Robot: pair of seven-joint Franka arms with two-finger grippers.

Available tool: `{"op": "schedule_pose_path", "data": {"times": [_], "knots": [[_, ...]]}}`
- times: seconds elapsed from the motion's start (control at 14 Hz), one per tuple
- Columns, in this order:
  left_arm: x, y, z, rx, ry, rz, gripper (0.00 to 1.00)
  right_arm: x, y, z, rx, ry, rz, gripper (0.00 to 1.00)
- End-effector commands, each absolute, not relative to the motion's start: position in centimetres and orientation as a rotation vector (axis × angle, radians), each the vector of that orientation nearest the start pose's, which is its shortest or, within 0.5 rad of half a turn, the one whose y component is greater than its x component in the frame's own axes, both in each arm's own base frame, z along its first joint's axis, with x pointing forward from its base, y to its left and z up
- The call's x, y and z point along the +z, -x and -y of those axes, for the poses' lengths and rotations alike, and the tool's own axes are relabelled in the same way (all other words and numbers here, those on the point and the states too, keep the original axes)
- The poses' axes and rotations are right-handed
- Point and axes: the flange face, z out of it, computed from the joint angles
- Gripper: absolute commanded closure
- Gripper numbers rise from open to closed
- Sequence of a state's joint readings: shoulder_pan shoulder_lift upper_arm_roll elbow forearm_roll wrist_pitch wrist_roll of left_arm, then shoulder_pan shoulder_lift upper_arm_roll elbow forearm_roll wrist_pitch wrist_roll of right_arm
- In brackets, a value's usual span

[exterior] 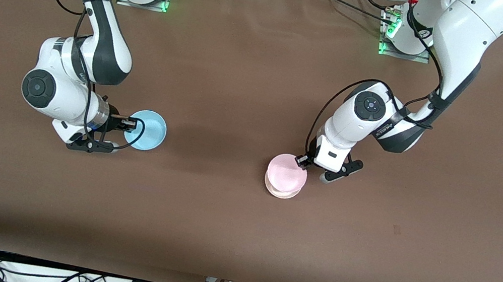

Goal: Stack pink and blue bowls on white bowl
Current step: 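Release the pink bowl while the right gripper carries the blue bowl over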

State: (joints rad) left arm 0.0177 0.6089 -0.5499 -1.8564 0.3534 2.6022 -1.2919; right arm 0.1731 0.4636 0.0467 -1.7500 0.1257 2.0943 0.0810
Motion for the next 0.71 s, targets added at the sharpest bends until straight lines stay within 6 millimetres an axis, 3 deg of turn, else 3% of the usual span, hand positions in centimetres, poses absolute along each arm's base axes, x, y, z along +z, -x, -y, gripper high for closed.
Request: {"op": "schedule_pose_path", "data": {"times": [0.0,0.29,0.64], "knots": [[24.8,-59.5,32.7,-0.192,3.228,1.012,1.0,30.7,-63.2,-15.5,0.211,3.01,0.089,1.0],[23.4,-59.4,33.4,-0.226,3.185,1.005,1.0,31.3,-63.1,-18.5,0.2,3.011,-0.008,1.0],[23.1,-59.7,33.2,-0.227,3.182,1.01,1.0,31.8,-62.4,-23.0,0.202,2.931,-0.13,1.0]]}}
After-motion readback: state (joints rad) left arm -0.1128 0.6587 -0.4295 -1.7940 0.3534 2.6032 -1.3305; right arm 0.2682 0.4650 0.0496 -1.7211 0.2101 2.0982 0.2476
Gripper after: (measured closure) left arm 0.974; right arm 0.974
